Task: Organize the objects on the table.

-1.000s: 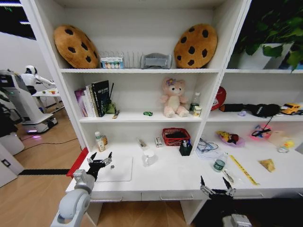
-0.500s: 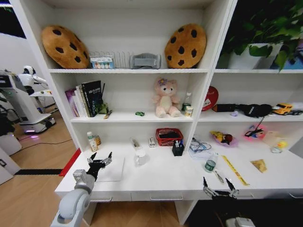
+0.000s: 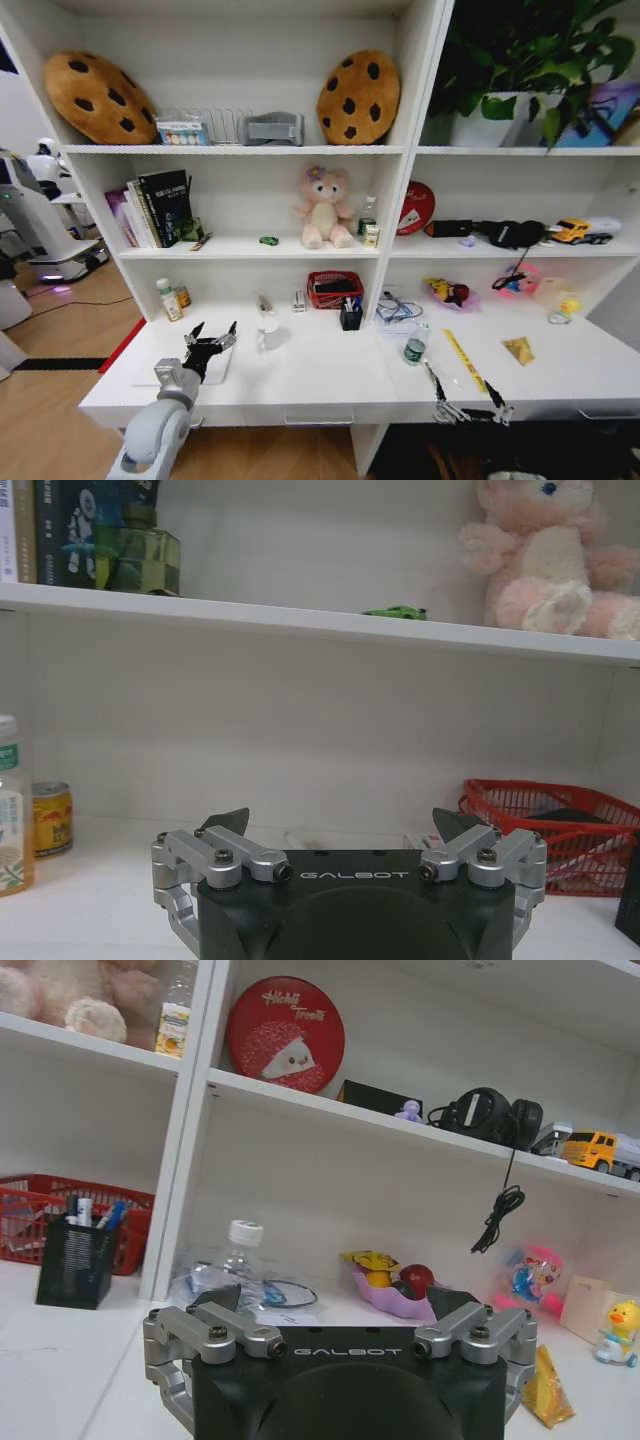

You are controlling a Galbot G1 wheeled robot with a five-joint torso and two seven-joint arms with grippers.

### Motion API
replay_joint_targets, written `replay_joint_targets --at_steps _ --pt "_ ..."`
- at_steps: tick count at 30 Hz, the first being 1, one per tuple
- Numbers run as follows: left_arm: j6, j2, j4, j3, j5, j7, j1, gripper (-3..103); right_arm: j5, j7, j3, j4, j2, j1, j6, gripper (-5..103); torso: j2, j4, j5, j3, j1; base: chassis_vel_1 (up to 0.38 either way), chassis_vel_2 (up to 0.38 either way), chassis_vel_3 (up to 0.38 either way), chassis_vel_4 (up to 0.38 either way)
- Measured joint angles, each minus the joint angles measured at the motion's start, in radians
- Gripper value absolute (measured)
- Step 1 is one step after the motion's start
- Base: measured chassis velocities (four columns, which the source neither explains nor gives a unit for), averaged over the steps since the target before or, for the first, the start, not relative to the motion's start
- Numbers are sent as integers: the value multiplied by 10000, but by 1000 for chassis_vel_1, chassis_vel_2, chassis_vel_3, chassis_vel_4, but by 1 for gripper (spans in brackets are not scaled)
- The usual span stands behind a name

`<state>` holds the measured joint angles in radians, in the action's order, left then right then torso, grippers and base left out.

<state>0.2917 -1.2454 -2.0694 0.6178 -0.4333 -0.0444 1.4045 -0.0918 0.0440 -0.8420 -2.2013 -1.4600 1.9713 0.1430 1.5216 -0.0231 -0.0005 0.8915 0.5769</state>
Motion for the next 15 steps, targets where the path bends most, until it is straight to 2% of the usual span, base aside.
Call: replay_joint_targets --at_steps 3,5,9,15 --pt "0 0 -1 0 0 0 0 100 -8 1 0 88 18 -19 47 100 1 0 13 -1 -1 -255 -248 262 274" --pt "0 0 0 0 0 0 0 100 -29 0 0 102 21 -39 56 100 0 1 1 0 -1 -264 -255 267 276" --pt "0 -1 0 0 0 1 0 100 -167 -81 -10 225 69 -334 19 100 1 -1 7 -1 -1 -264 -258 242 261" --pt "0 -2 -1 -2 0 2 0 100 -92 -941 -3 1063 392 -1382 -225 100 1 2 10 0 -1 -144 -200 174 191"
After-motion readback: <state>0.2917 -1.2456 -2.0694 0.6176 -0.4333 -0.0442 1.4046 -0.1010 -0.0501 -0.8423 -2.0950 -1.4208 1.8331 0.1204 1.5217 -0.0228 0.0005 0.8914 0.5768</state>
